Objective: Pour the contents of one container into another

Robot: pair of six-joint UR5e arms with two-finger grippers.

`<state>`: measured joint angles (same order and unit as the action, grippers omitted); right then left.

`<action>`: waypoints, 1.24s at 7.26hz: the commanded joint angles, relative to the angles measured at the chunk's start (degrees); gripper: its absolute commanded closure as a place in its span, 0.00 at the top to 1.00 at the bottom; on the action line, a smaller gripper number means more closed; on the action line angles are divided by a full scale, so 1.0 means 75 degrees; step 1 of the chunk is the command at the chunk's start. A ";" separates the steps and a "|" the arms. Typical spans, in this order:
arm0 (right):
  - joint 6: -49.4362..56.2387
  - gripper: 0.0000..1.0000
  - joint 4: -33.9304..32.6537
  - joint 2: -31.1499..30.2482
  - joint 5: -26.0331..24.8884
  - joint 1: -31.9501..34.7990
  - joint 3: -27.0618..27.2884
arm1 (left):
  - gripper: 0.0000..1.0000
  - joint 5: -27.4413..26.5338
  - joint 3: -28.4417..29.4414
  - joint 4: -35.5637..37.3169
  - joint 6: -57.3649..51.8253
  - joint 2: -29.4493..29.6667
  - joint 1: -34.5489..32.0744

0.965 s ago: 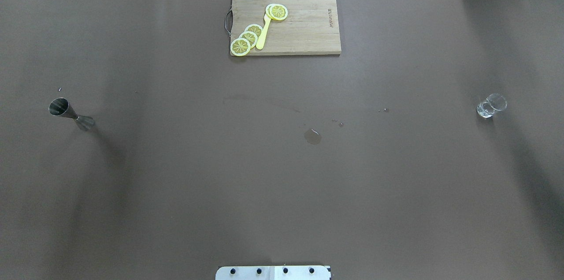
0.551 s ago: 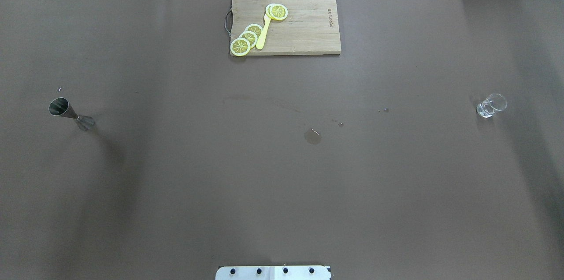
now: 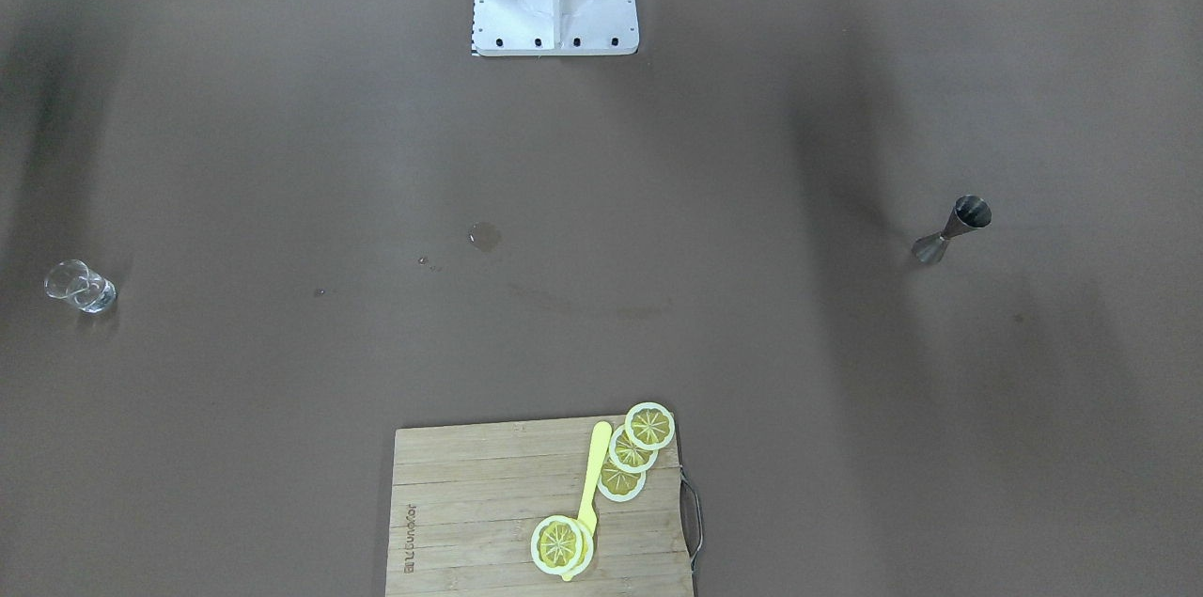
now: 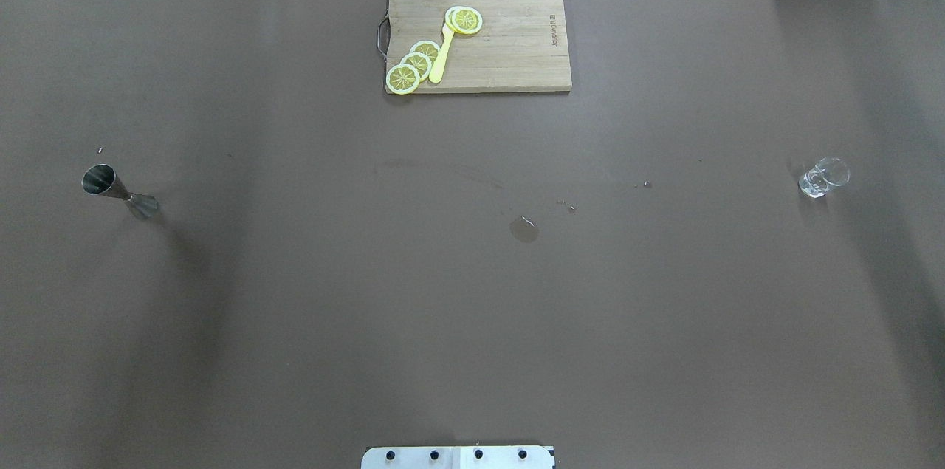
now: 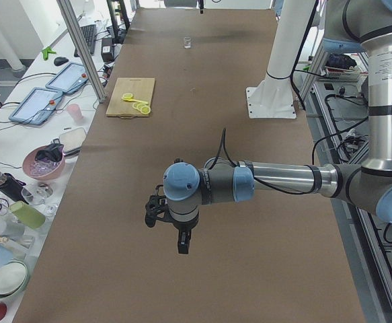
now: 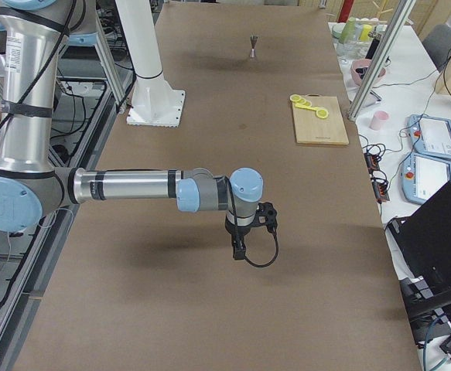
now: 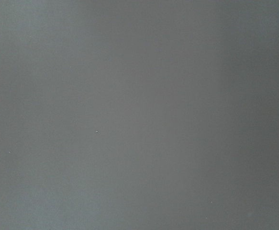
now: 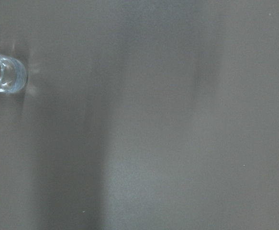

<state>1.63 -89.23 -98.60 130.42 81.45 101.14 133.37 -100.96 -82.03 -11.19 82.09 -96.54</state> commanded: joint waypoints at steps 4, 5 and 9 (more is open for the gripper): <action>-0.0089 1.00 0.0026 0.0021 -0.0022 -0.0055 0.0013 | 0.99 0.0053 -0.0004 -0.0113 0.0015 0.0000 0.0017; -0.0158 1.00 0.0061 0.0103 -0.0022 -0.0055 0.0049 | 0.99 0.0053 -0.0004 -0.0113 0.0015 0.0000 0.0017; -0.0159 1.00 0.0061 0.0092 0.0001 -0.0044 0.0120 | 0.99 0.0065 -0.0016 -0.0125 0.0015 0.0000 0.0017</action>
<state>0.42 -88.77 -97.91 130.39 81.09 101.97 133.83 -101.02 -82.94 -11.08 82.09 -96.42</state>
